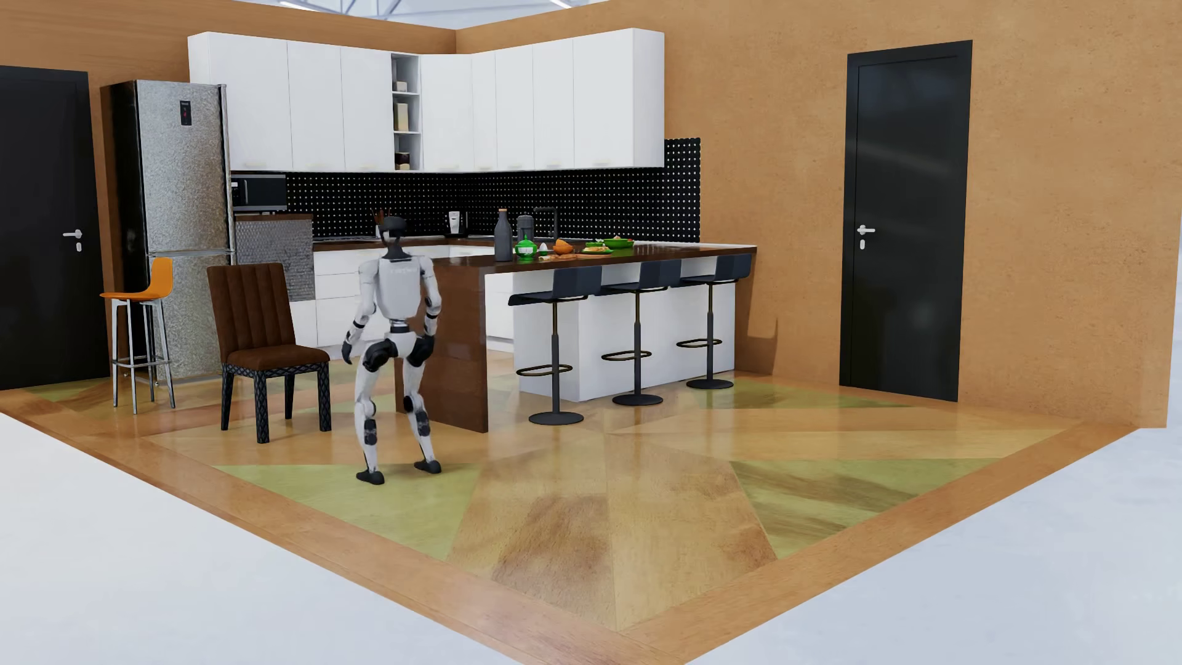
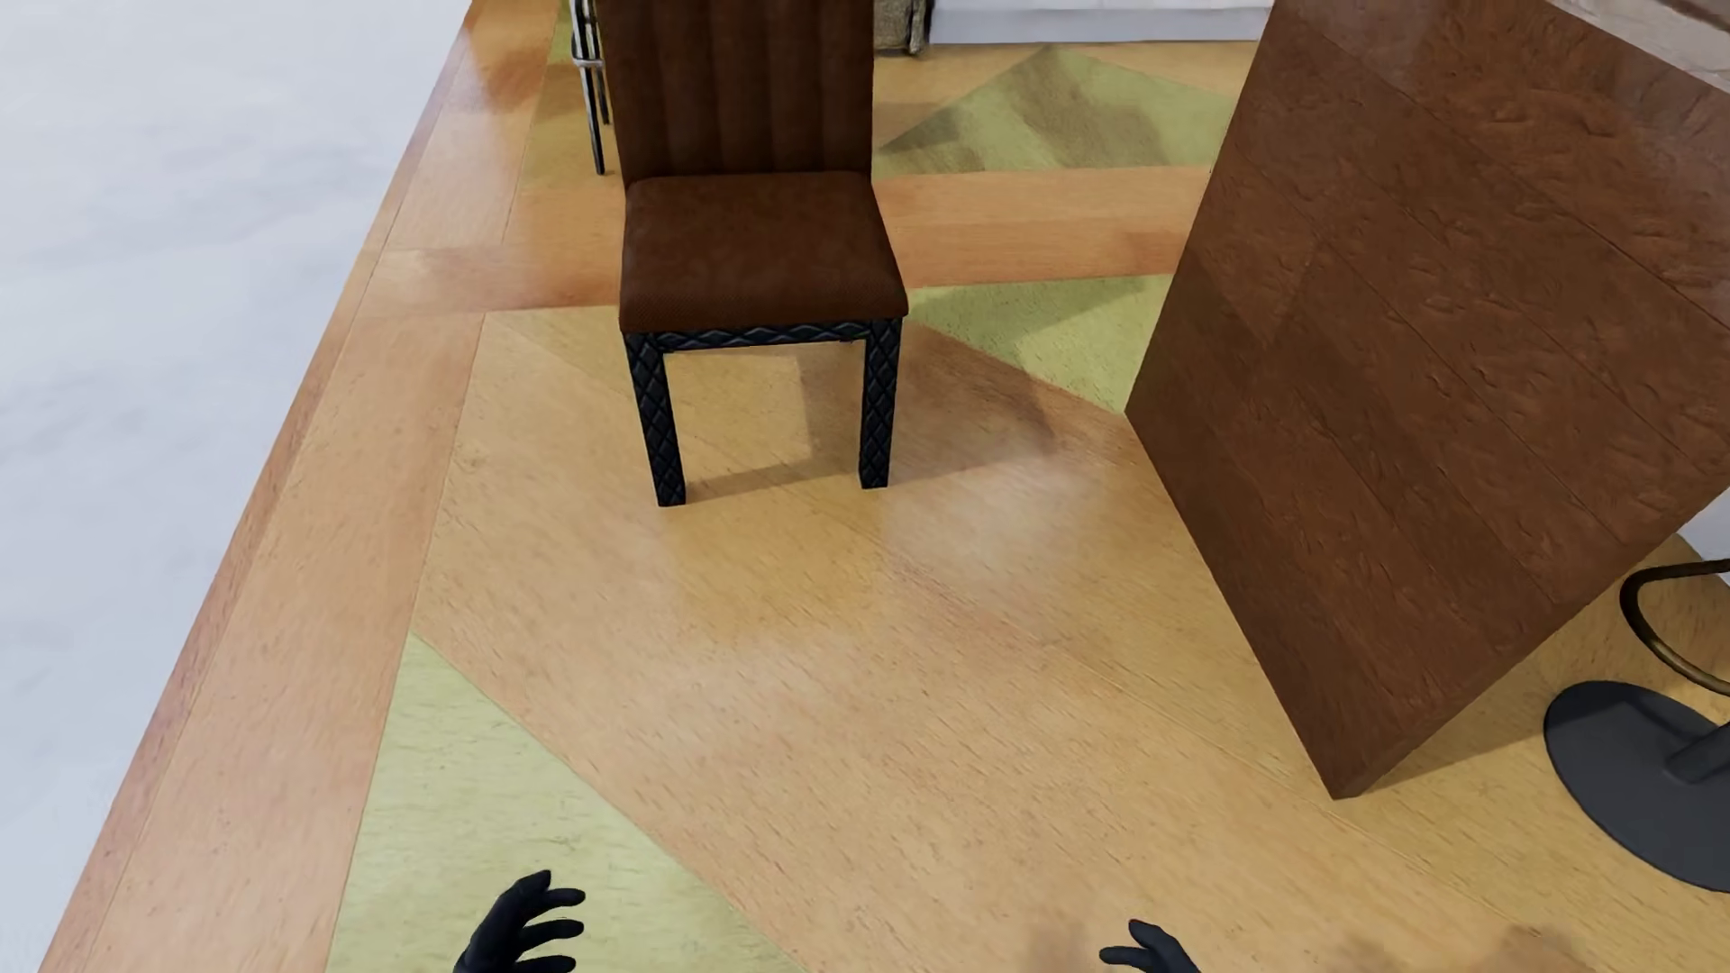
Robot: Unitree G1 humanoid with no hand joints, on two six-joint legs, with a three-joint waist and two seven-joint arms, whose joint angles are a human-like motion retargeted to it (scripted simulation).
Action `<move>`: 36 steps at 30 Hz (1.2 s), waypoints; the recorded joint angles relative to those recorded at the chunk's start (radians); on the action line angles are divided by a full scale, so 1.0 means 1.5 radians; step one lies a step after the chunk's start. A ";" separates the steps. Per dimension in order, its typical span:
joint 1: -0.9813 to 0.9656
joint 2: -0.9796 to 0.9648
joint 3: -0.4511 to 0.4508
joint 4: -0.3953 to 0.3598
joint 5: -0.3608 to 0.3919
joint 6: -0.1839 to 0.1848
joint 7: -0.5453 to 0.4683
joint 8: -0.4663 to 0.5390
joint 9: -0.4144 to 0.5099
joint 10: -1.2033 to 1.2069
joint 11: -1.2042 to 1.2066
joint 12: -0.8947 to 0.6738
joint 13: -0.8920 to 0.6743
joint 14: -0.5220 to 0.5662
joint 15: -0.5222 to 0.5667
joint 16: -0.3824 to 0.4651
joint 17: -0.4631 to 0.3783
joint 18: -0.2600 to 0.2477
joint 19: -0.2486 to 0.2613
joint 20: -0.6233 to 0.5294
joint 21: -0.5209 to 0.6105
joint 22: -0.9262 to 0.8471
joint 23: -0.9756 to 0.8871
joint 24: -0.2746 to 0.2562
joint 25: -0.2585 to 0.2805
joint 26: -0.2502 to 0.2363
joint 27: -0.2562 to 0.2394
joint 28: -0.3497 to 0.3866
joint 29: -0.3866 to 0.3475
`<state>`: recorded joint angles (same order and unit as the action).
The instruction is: Approach the leather chair
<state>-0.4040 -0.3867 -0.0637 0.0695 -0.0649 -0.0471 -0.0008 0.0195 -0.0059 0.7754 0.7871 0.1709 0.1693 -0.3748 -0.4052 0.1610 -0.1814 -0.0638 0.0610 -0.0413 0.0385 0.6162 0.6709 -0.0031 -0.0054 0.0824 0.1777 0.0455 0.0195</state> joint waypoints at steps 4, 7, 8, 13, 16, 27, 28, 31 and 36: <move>0.065 0.068 -0.001 0.001 -0.001 0.016 -0.005 -0.012 0.015 -0.040 -0.040 -0.017 0.018 -0.042 -0.043 0.008 0.020 -0.008 -0.004 0.009 0.005 -0.012 -0.021 -0.030 0.016 -0.022 -0.083 -0.024 0.020; 0.042 0.103 -0.007 -0.006 -0.006 0.030 -0.006 0.000 0.043 0.059 -0.057 -0.041 0.051 -0.010 -0.075 -0.008 0.001 -0.028 -0.005 -0.009 0.020 -0.032 -0.022 -0.047 0.016 -0.062 -0.143 0.000 0.020; 0.024 0.117 -0.006 -0.010 -0.010 0.039 -0.005 0.002 0.042 0.083 -0.073 -0.032 0.055 0.011 -0.082 -0.012 0.011 -0.038 -0.004 0.010 0.020 -0.019 -0.015 -0.043 0.016 -0.071 -0.154 -0.002 -0.001; 0.019 -0.043 0.036 -0.025 -0.005 0.067 -0.001 0.003 0.060 0.001 0.274 0.011 -0.038 -0.062 0.119 0.047 0.025 0.011 -0.168 0.043 0.023 0.021 -0.026 -0.017 0.051 -0.055 -0.099 -0.003 -0.083; -0.005 -0.112 0.010 -0.025 -0.028 0.010 -0.008 -0.020 0.051 0.169 0.066 -0.053 0.004 -0.018 0.027 0.007 0.003 -0.001 -0.010 0.004 0.010 0.017 -0.010 -0.020 0.009 -0.066 -0.041 0.023 -0.022; -0.047 -0.014 -0.009 -0.012 0.010 0.008 -0.021 -0.005 0.056 0.019 0.030 -0.036 0.023 0.009 -0.037 0.006 0.014 -0.009 -0.015 -0.023 0.019 -0.015 -0.044 -0.013 -0.007 -0.029 -0.095 0.032 0.024; -0.037 -0.004 -0.012 -0.010 0.013 0.014 -0.023 -0.007 0.056 0.005 0.016 -0.042 0.027 0.012 -0.032 0.008 0.013 -0.003 -0.017 -0.007 0.022 -0.009 -0.036 -0.020 -0.010 -0.023 -0.084 0.027 0.012; -0.028 0.007 0.015 -0.009 0.017 0.047 -0.029 -0.005 0.055 0.003 0.005 -0.031 0.025 0.004 -0.027 0.017 0.028 -0.004 -0.013 0.016 0.012 -0.001 -0.043 -0.035 0.011 -0.031 -0.083 -0.010 -0.030; -0.003 0.024 0.019 -0.017 0.010 0.045 -0.023 0.002 0.042 -0.042 -0.027 -0.007 0.009 0.032 -0.009 0.015 0.011 -0.002 -0.012 0.008 0.016 -0.017 -0.028 -0.045 0.037 -0.050 -0.090 -0.011 -0.031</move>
<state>-0.4090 -0.3503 -0.0359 0.0447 -0.0495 0.0203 -0.0352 0.0224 0.0578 0.7119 0.7460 0.1603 0.1829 -0.3270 -0.4192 0.1838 -0.1647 -0.0668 0.0435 -0.0299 0.0624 0.5904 0.6293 -0.0711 0.0501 0.0070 0.0427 0.0290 -0.0269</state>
